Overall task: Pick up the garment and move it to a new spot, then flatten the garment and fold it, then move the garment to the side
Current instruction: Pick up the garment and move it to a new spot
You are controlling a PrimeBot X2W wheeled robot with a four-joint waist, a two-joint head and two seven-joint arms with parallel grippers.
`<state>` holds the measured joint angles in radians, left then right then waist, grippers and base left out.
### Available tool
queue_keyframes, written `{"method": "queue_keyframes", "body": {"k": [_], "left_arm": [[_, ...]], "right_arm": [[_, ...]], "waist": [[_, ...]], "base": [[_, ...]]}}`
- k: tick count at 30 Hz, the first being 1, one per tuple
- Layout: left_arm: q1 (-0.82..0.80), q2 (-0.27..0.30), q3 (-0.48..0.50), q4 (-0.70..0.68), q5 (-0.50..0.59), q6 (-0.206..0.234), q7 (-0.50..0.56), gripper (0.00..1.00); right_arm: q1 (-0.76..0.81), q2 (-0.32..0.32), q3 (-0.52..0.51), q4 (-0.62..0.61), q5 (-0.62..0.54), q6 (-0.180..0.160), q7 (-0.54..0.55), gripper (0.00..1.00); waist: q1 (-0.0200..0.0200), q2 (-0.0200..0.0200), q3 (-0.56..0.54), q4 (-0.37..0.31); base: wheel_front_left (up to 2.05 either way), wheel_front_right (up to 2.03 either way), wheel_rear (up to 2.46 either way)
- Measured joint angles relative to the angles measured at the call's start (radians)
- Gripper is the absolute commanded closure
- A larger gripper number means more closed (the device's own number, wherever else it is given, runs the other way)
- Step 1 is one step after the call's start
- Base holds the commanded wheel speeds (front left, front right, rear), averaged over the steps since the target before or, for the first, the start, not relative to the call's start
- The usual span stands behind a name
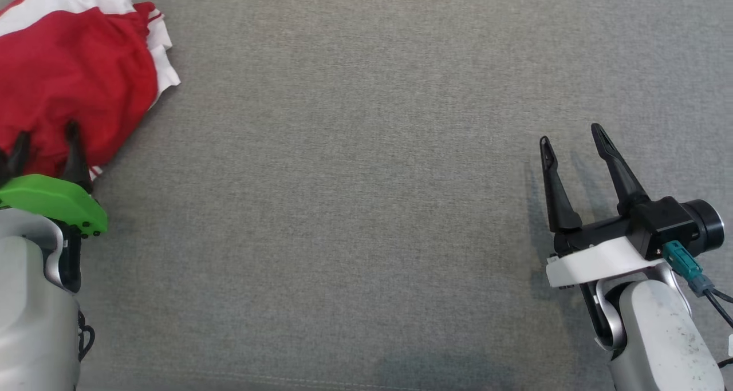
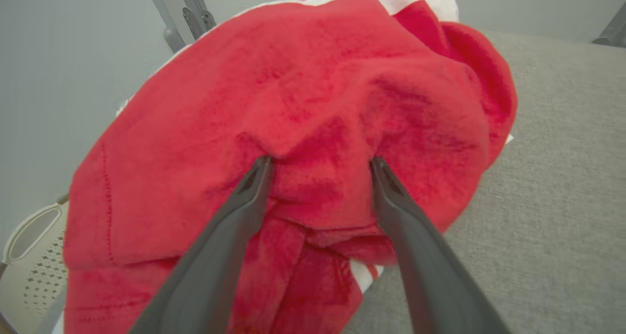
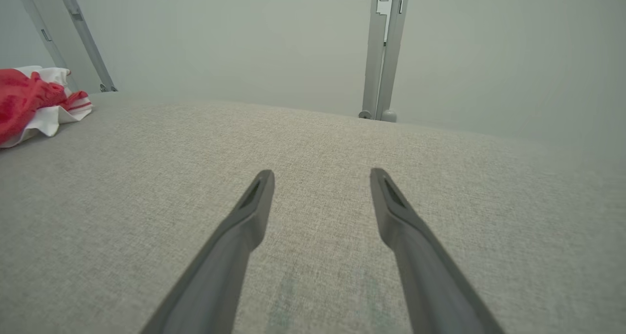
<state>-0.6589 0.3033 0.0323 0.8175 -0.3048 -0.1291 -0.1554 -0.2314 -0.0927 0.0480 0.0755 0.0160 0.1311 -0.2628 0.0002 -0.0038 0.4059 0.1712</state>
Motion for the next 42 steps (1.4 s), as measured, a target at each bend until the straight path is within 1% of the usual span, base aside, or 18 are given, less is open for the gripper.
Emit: {"method": "queue_keyframes", "body": {"k": [1,2,3,6,9,11,14,18,22,24,28,31,34,36,38,42], "left_arm": [[-0.01,-0.003,0.016,0.019,-0.019,0.0,-0.017,0.13],[-0.02,-0.001,0.014,0.039,-0.024,0.0,-0.021,0.69],[-0.025,0.0,0.004,0.055,-0.024,0.0,-0.021,1.0],[-0.026,0.0,-0.019,0.098,-0.054,0.0,-0.021,1.0],[-0.026,0.02,-0.03,0.117,-0.062,0.0,-0.037,1.0],[-0.027,0.031,-0.032,0.115,-0.066,0.0,-0.056,1.0],[-0.028,0.03,-0.046,0.075,-0.069,0.0,-0.079,1.0],[-0.028,0.019,-0.07,-0.044,-0.084,0.0,-0.093,1.0],[-0.012,-0.006,-0.108,-0.207,-0.115,0.0,-0.088,1.0],[0.015,-0.024,-0.137,-0.304,-0.134,0.0,-0.055,1.0],[0.061,-0.058,-0.205,-0.527,-0.131,0.001,0.026,1.0],[0.1,-0.111,-0.267,-0.695,-0.131,0.014,0.094,1.0],[0.144,-0.167,-0.344,-0.829,-0.132,0.029,0.164,1.0],[0.172,-0.185,-0.392,-0.883,-0.115,0.047,0.193,1.0],[0.203,-0.2,-0.435,-0.9,-0.109,0.061,0.217,1.0],[0.251,-0.212,-0.484,-0.844,-0.085,0.089,0.242,1.0]], "right_arm": [[0.0,0.0,0.002,-0.001,0.001,0.0,0.0,0.0],[0.0,0.001,0.002,-0.003,0.007,0.0,0.0,0.0],[0.0,0.001,0.002,-0.004,0.012,0.0,0.0,0.0],[0.001,0.004,0.006,-0.003,0.02,0.0,0.0,0.0],[0.001,0.012,0.007,-0.002,0.031,0.0,0.0,0.0],[0.002,0.017,0.007,0.0,0.035,0.0,0.0,0.0],[0.013,0.025,0.007,0.008,0.041,0.0,0.0,0.0],[0.037,0.034,0.003,0.019,0.051,0.0,0.0,0.0],[0.056,0.04,0.002,0.026,0.063,0.0,0.0,0.0],[0.067,0.041,0.002,0.03,0.069,0.0,0.0,0.0],[0.08,0.042,0.004,0.03,0.102,0.0,0.0,0.0],[0.086,0.043,0.003,0.029,0.12,0.0,0.0,0.0],[0.088,0.042,0.004,0.028,0.136,0.0,0.0,0.0],[0.088,0.043,0.011,0.026,0.143,0.0,0.0,0.0],[0.084,0.044,0.012,0.024,0.156,0.0,0.0,0.0],[0.08,0.042,0.012,0.022,0.175,0.0,0.0,0.0]], "waist": [[0.0,0.0,0.004,-0.012],[0.0,0.0,0.007,-0.023],[0.0,0.0,0.008,-0.034],[0.0,0.0,0.001,-0.055],[0.0,0.0,-0.017,-0.061],[-0.0001,0.0,-0.032,-0.061],[-0.0001,0.0,-0.055,-0.059],[-0.0002,0.0,-0.09,-0.056],[-0.0002,0.0,-0.132,-0.059],[-0.0002,0.0,-0.155,-0.064],[-0.0002,0.0,-0.197,-0.087],[-0.0002,0.0,-0.218,-0.117],[-0.0002,0.0001,-0.231,-0.152],[-0.0002,0.0001,-0.235,-0.179],[-0.0002,0.0001,-0.237,-0.207],[-0.0002,0.0001,-0.233,-0.267]], "base": [[0.0,0.0,0.0],[0.0,0.0,0.0],[0.0,0.0,0.0],[0.0,0.0,0.0],[0.0,0.0,0.0],[0.0,0.0,0.0],[0.0,0.0,0.0],[0.0,0.0,0.0],[0.0,0.0,0.0],[0.0,0.0,0.0],[0.0,0.0,0.0],[0.0,0.0,0.0],[0.0,0.0,0.0],[0.0,0.0,0.0],[0.0,0.0,0.0],[0.0,0.0,0.0]]}}
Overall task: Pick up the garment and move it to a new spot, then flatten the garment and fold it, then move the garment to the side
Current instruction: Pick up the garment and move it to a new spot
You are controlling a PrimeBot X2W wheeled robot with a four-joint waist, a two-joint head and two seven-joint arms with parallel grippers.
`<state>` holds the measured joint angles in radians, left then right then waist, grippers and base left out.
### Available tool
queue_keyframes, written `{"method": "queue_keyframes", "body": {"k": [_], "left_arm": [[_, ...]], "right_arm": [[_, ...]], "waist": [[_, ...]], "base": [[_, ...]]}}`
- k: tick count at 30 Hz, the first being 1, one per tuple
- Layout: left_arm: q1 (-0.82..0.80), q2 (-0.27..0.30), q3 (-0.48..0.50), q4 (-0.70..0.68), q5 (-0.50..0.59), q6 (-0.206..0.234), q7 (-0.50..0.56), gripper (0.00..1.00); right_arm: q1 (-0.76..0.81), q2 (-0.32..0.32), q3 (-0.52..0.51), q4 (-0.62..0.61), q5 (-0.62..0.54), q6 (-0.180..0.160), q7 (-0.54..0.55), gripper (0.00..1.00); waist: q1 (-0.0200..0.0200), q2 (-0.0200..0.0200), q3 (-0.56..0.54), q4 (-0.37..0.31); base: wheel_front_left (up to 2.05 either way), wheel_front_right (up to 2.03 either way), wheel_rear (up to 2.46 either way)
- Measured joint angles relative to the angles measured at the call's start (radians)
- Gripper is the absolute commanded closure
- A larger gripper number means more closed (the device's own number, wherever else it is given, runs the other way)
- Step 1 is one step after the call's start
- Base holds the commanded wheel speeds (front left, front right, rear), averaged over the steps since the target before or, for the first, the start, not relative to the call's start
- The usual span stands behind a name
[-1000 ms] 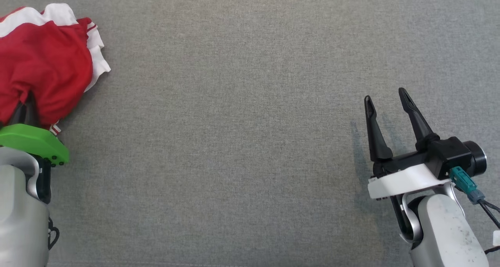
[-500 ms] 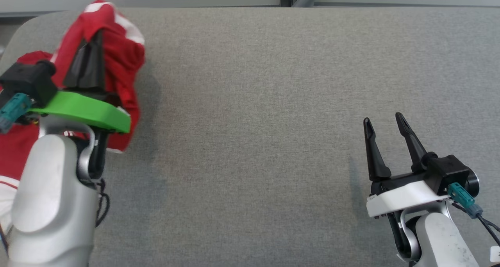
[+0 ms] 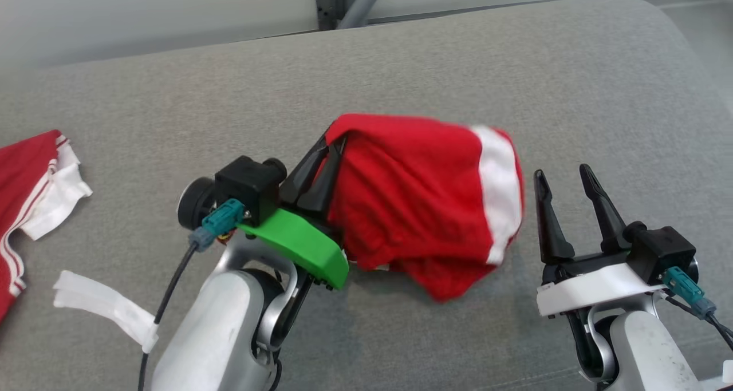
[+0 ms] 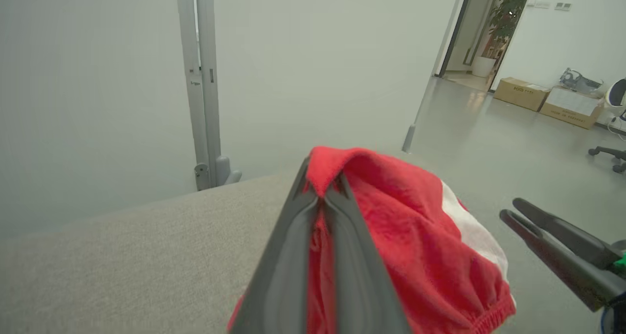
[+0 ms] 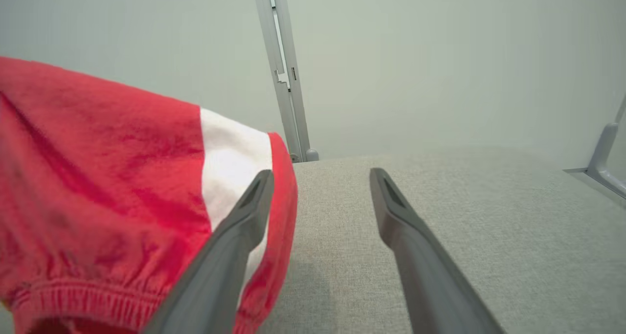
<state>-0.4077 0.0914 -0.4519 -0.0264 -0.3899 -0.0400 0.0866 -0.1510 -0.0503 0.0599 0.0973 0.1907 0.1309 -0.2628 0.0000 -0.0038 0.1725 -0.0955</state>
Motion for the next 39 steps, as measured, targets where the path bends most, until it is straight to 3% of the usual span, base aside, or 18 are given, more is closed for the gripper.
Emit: {"method": "queue_keyframes", "body": {"k": [7,12,13,14,15,20,26,32,39], "left_arm": [[0.048,0.027,-0.012,0.299,0.049,0.029,-0.066,1.0],[0.038,0.028,-0.012,0.525,0.045,-0.002,-0.164,1.0],[0.029,0.024,-0.01,0.558,0.045,-0.003,-0.191,0.64],[0.02,0.02,-0.007,0.585,0.045,-0.003,-0.217,0.15],[0.011,0.015,-0.004,0.606,0.042,-0.004,-0.243,0.0],[-0.001,-0.004,0.035,0.617,0.019,0.02,-0.326,0.0],[0.123,0.034,0.093,0.393,0.079,0.094,-0.348,0.0],[0.26,0.085,0.117,0.256,0.141,0.092,-0.35,0.0],[0.441,0.109,0.245,0.209,0.131,0.101,-0.351,0.0]], "right_arm": [[0.005,-0.001,-0.006,0.004,0.02,0.0,0.0,0.0],[0.017,0.0,-0.003,0.007,0.019,0.0,0.0,0.0],[0.021,-0.001,-0.001,0.01,0.017,0.0,0.0,0.0],[0.022,0.0,0.001,0.01,0.015,0.0,0.0,0.0],[0.022,0.0,0.001,0.01,0.01,0.0,0.0,0.0],[0.034,0.001,-0.004,0.008,-0.001,0.0,0.0,0.0],[0.087,0.001,-0.014,0.002,-0.04,0.0,0.0,0.0],[0.108,0.001,-0.01,0.007,-0.091,0.0,0.0,0.0],[0.136,0.001,-0.019,0.017,-0.135,0.0,0.0,0.0]], "waist": [[0.0,0.0,0.014,-0.097],[0.0,0.0,0.019,-0.14],[0.0,0.0,0.017,-0.142],[0.0,0.0,0.014,-0.142],[0.0,0.0,0.012,-0.141],[0.0,0.0,-0.01,-0.118],[0.0,0.0,-0.049,-0.057],[0.0,0.0,-0.09,-0.008],[0.0,0.0,-0.15,0.057]], "base": [[0.0,0.0,0.0],[0.0,0.0,0.0],[0.0,0.0,0.0],[0.0,0.0,0.0],[0.0,0.0,0.0],[0.0,0.0,0.0],[0.0,0.0,0.0],[0.0,0.0,0.0],[0.0,0.0,0.0]]}}
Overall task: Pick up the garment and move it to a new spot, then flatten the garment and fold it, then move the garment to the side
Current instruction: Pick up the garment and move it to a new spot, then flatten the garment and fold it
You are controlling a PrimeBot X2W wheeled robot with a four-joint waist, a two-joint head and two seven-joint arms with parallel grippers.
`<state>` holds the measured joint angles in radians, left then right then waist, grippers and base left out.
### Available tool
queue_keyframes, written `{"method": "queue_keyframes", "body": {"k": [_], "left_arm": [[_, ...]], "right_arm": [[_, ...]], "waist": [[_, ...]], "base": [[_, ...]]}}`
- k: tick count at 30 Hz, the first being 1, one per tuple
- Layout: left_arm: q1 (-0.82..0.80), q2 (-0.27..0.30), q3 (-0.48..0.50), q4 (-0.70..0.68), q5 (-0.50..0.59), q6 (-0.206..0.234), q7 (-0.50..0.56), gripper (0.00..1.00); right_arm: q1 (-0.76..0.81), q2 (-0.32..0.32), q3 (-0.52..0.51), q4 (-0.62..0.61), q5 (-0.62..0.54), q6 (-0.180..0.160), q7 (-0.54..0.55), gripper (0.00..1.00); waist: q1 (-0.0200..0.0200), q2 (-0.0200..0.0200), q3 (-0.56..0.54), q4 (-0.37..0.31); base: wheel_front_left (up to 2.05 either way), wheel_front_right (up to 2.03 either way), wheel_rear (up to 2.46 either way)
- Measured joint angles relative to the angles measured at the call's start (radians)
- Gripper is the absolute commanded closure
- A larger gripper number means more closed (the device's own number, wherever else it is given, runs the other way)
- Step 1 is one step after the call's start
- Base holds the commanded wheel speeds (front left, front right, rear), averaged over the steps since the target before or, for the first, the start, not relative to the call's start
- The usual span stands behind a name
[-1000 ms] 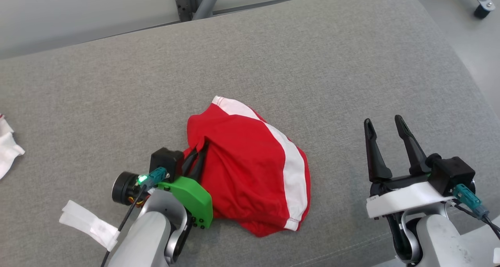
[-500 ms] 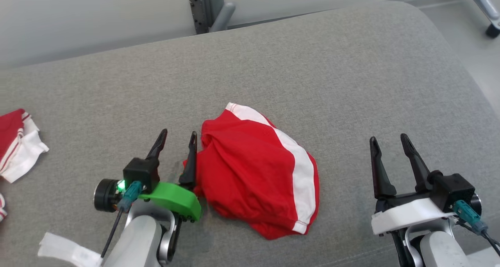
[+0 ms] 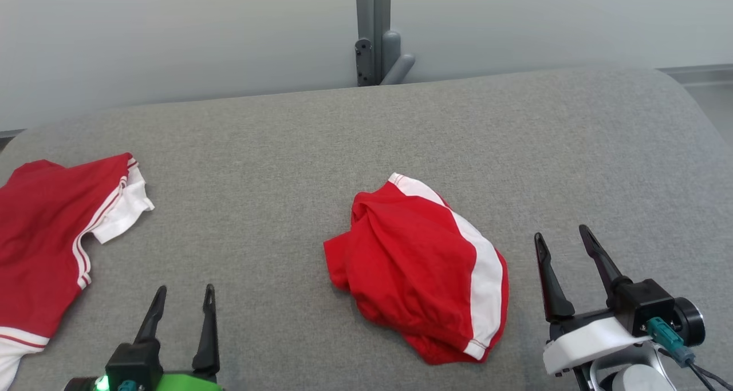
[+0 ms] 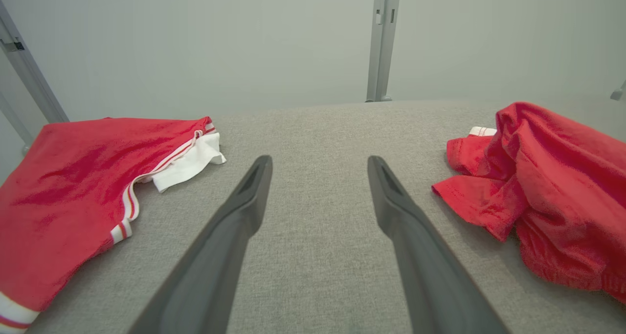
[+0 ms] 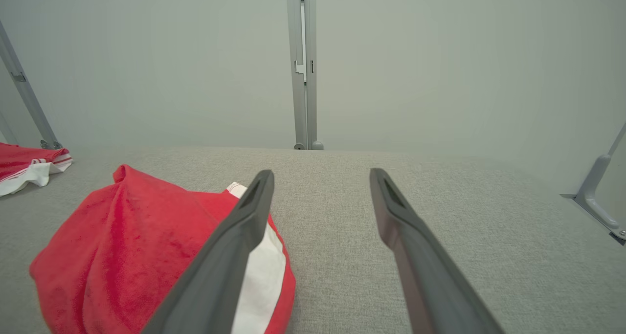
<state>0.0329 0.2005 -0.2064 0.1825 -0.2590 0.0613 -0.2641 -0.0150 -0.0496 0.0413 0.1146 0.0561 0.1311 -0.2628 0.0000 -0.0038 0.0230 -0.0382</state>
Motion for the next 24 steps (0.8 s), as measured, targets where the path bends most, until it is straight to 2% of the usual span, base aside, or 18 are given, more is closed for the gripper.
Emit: {"method": "queue_keyframes", "body": {"k": [1,9,15,18,24], "left_arm": [[0.04,0.001,0.036,-0.004,0.0,-0.007,0.0,0.0],[0.118,-0.02,0.131,-0.022,0.027,-0.065,0.0,0.0],[0.152,-0.054,0.21,-0.049,0.043,-0.127,0.0,0.0],[0.153,-0.062,0.22,-0.046,0.062,-0.155,0.0,0.0],[0.152,-0.084,0.241,-0.045,0.082,-0.176,0.0,0.0]], "right_arm": [[0.016,0.0,-0.003,0.008,-0.005,0.0,0.0,0.0],[0.044,0.0,-0.026,0.044,-0.025,0.0,0.0,0.0],[0.05,0.0,-0.048,0.073,-0.047,0.0,0.0,0.0],[0.051,0.0,-0.05,0.081,-0.053,0.0,0.0,0.0],[0.049,0.0,-0.057,0.082,-0.053,0.0,0.0,0.0]], "waist": [[0.0,0.0,-0.013,0.018],[0.0,0.0,-0.043,0.061],[0.0,0.0,-0.045,0.056],[0.0,0.0,-0.04,0.053],[0.0,0.0,-0.038,0.046]], "base": [[0.0,0.0,0.0],[0.0,0.0,0.0],[0.0,0.0,0.0],[0.0,0.0,0.0],[0.0,0.0,0.0]]}}
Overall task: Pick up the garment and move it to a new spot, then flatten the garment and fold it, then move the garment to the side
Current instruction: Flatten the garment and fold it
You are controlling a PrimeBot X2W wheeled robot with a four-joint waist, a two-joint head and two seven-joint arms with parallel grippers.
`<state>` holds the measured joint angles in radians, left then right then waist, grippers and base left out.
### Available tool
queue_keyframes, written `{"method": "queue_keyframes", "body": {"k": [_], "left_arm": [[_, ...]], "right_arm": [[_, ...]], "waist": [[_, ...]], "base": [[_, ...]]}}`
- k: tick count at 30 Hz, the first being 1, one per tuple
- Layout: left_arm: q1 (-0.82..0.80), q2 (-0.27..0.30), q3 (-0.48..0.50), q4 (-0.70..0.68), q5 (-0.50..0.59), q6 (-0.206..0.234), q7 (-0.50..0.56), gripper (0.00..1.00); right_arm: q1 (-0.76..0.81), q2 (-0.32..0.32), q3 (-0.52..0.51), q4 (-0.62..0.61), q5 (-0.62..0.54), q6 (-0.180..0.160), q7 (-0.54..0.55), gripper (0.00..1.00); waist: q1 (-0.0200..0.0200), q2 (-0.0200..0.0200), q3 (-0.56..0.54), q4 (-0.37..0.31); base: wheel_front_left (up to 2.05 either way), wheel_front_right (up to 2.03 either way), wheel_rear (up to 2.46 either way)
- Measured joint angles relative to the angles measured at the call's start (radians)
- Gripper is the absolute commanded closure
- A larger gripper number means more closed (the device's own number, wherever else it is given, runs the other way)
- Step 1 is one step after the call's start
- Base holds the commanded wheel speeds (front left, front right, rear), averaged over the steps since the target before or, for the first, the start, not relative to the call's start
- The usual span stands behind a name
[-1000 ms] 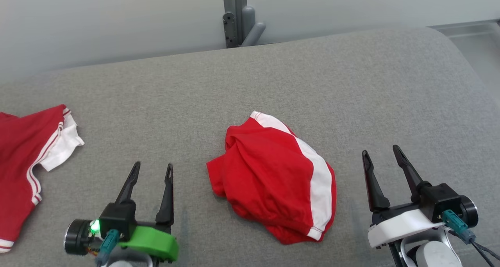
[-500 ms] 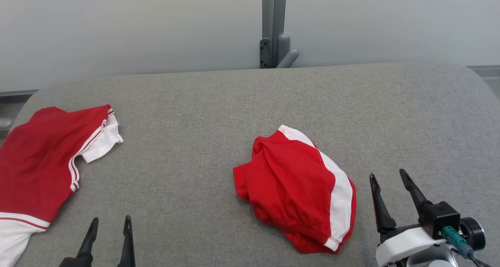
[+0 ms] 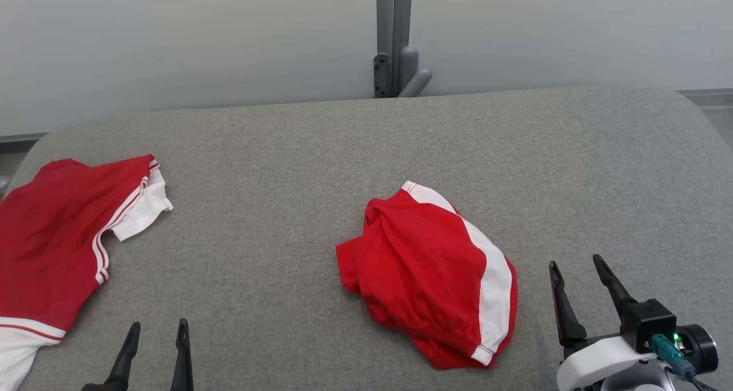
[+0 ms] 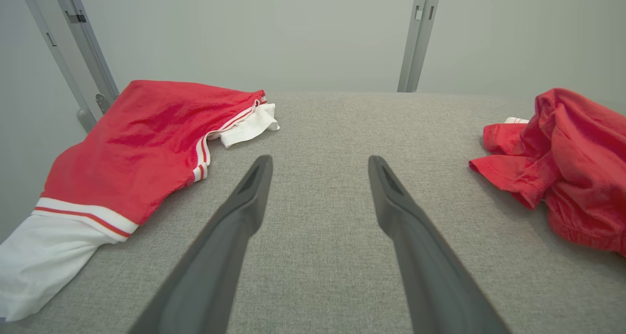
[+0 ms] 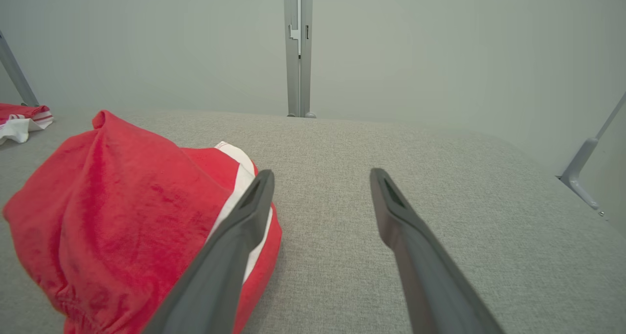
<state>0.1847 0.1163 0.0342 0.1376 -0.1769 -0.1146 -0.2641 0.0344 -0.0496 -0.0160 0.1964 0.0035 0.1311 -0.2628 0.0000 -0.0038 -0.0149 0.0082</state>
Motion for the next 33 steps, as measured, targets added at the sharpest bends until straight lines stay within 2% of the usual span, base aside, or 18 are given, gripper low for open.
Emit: {"method": "queue_keyframes", "body": {"k": [13,20,25,28,30,33], "left_arm": [[-0.004,-0.024,0.007,0.011,-0.001,-0.013,0.0,0.0],[-0.087,-0.024,-0.209,-0.012,-0.096,-0.014,0.003,0.0],[-0.134,-0.039,-0.42,0.003,-0.232,-0.014,0.131,0.0],[-0.145,-0.05,-0.513,0.03,-0.348,-0.014,0.235,0.0],[-0.149,-0.053,-0.548,0.057,-0.407,-0.014,0.3,0.0],[-0.17,-0.055,-0.541,0.096,-0.456,-0.012,0.351,0.0]], "right_arm": [[-0.018,0.0,0.004,-0.004,0.0,0.0,0.0,0.0],[-0.04,0.0,0.017,-0.017,0.0,0.0,0.0,0.0],[-0.05,0.0,0.023,-0.024,0.002,0.0,0.0,0.0],[-0.061,-0.001,0.024,-0.026,0.003,0.0,0.0,0.0],[-0.067,0.0,0.022,-0.029,0.003,0.0,0.0,0.0],[-0.073,-0.001,0.021,-0.03,0.004,0.0,0.0,0.0]], "waist": [[0.0,0.0,0.003,-0.021],[0.0,-0.0001,0.014,-0.068],[0.0,0.0,0.032,-0.118],[0.0,0.0,0.052,-0.149],[0.0,0.0,0.067,-0.171],[0.0,0.0,0.087,-0.206]], "base": [[0.0,0.0,0.0],[0.0,0.0,0.0],[0.0,0.0,0.0],[0.0,0.0,0.0],[0.0,0.0,0.0],[0.0,0.0,0.0]]}}
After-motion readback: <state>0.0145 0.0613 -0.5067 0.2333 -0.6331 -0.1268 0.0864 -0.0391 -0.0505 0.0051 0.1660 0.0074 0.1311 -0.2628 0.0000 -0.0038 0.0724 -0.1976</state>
